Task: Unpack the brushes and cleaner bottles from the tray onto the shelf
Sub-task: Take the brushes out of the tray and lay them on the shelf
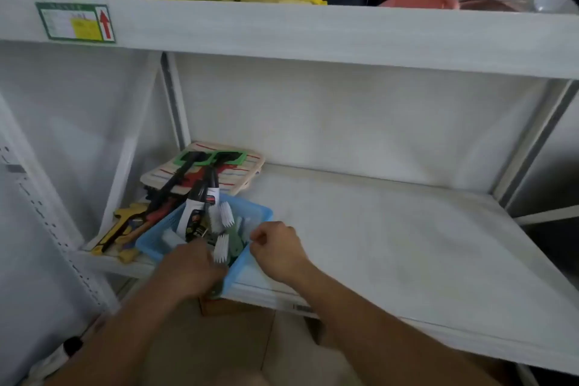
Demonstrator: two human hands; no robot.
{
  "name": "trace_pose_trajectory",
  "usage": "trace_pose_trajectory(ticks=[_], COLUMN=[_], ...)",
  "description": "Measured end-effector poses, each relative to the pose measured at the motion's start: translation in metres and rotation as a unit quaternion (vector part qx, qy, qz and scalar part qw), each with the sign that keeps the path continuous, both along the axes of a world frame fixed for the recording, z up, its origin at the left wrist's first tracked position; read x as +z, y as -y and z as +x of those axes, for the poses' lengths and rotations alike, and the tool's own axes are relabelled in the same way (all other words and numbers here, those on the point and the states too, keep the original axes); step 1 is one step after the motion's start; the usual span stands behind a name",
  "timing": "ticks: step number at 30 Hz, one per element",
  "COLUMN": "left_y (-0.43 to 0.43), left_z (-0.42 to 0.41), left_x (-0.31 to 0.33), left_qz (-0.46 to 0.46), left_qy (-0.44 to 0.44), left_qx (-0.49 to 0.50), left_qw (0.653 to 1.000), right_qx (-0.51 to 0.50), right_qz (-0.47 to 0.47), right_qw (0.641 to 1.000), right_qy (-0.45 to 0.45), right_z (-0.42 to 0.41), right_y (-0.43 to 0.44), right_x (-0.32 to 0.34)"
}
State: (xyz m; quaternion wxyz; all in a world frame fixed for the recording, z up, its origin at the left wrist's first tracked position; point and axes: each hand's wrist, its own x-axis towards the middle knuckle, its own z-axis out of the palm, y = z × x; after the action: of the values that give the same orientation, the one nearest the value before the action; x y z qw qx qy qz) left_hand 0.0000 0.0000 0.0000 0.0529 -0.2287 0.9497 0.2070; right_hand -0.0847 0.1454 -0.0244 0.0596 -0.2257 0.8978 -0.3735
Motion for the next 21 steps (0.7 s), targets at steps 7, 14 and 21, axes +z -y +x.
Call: trace_pose_trajectory(ticks=[7, 14, 21], left_y=[-0.011, -0.006, -0.043], left_z=[-0.004, 0.011, 0.021], left_x=[-0.012, -0.009, -0.004], left_qz=[0.083, 0.226, 0.395], left_qy=[-0.013, -0.079, -0.25], left_qx=[0.004, 0.081, 0.19], left_qw=[0.996, 0.968, 0.864], right_qx=[0.004, -0.1, -0.189], right_qz=[0.214, 0.046, -0.411], right_qw=[0.975, 0.99, 0.821], right_qy=[-0.055, 0.082, 0.348], right_z=[-0.013, -0.022, -0.017], right_y=[0.056, 0.059, -0.014], right_x=[-0.011, -0.027, -0.005])
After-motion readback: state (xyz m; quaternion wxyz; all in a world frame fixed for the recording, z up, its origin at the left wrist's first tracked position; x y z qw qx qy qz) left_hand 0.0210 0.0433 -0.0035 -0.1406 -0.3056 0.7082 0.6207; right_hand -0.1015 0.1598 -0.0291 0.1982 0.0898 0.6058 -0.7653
